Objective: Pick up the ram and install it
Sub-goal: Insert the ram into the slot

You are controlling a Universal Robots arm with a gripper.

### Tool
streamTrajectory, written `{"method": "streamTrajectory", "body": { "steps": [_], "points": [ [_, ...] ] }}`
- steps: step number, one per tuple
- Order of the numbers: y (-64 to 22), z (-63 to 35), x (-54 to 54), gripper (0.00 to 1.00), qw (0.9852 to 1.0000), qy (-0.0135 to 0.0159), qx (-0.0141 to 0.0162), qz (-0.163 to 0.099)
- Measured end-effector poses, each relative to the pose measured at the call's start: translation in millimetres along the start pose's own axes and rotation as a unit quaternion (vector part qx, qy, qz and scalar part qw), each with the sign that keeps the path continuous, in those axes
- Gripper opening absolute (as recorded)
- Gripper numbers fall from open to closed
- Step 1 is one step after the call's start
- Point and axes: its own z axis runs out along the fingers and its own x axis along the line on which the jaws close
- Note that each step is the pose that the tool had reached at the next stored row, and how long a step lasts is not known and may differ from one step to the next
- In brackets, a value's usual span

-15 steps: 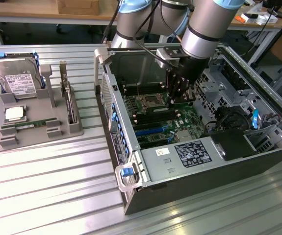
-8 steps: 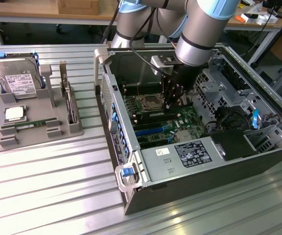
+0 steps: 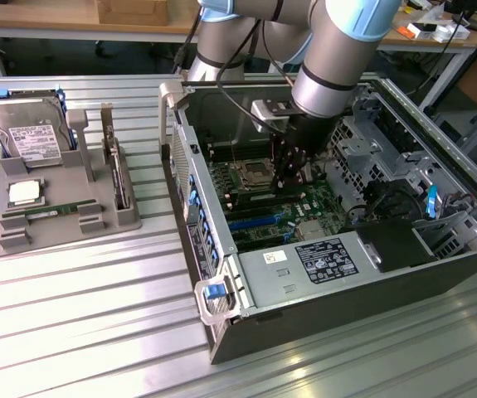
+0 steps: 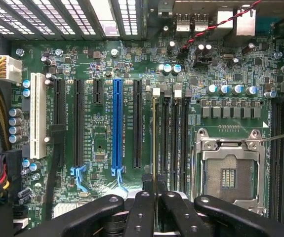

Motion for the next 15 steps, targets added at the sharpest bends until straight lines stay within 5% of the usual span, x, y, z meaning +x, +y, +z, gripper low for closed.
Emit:
{"method": "streamTrajectory", "body": {
  "steps": [15],
  "points": [
    [1.3,7.3,-2.9,0.12,1.0,0.0001,-0.0001,0.0]
  ]
}}
